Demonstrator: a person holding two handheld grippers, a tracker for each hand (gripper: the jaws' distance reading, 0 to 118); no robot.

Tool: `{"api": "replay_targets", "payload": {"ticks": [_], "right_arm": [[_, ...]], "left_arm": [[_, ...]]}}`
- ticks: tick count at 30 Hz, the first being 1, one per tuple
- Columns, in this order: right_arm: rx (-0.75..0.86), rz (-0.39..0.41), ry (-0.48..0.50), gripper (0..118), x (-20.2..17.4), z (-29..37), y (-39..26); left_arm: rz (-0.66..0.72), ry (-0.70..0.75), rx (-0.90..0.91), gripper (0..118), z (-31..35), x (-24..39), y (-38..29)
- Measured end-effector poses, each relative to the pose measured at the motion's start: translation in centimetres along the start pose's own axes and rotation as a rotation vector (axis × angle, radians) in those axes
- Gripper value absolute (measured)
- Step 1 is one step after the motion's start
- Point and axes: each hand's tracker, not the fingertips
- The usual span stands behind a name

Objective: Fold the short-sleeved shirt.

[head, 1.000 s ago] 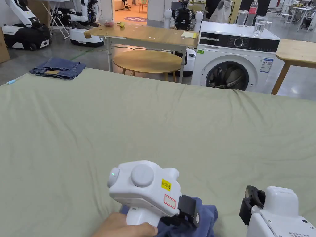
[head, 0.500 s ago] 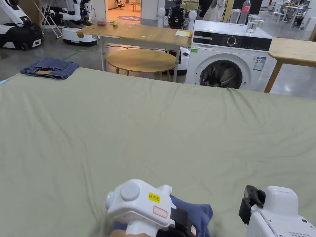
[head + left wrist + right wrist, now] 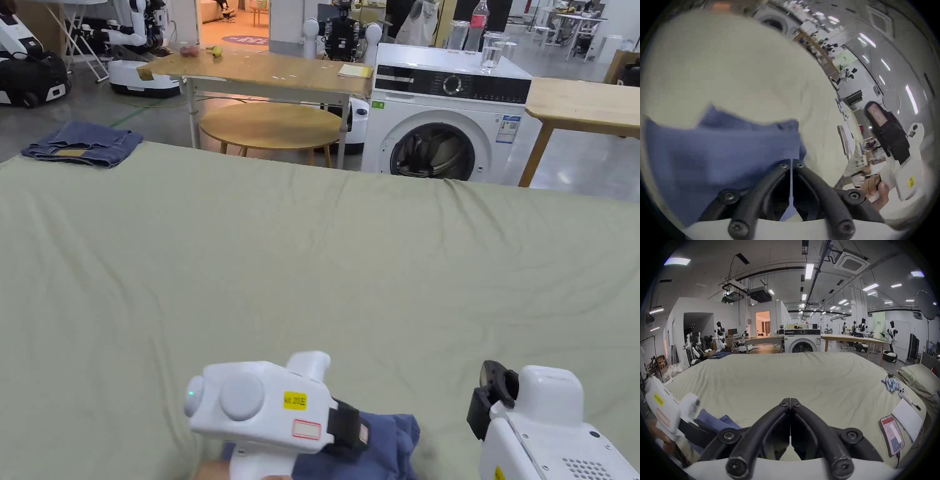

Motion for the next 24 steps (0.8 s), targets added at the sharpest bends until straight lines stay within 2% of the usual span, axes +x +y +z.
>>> {"api": "replay_targets", "payload": {"ticks": [7, 9, 11, 15, 17, 20, 24], "right_arm": [[0.081, 0.013, -0.01, 0, -1.5, -1.0, 1.7], [0.113, 0.013, -0.01, 0, -1.9, -1.1, 2.2], [0.145, 0.023, -0.022, 0, -2.4, -1.2, 2.7], [0.214, 0.012, -0.031, 0, -3.3, -1.1, 3.7], [0.231, 0.0, -0.029, 0, -3.5, -1.0, 4.2], [0.25, 0.003, -0.026, 0, -3.9, -0.9, 4.8], [0.214, 0.027, -0.008, 0, -3.9, 0.0, 4.6]], "left_arm": [[-0.234, 0.338, 0.519, 0, 7.7, -0.6, -0.5], [-0.276, 0.387, 0.67, 0, 9.4, -0.9, -1.3], [-0.31, 0.496, 0.813, 0, 10.4, -1.0, -2.0], [-0.37, 0.709, 0.917, 3, 11.2, -0.6, -3.0], [-0.395, 0.724, 0.969, 3, 11.7, -0.5, -3.5], [-0.343, 0.704, 1.026, 3, 12.7, -0.6, -3.9], [-0.283, 0.666, 1.013, 1, 13.9, -1.5, -3.6]]}}
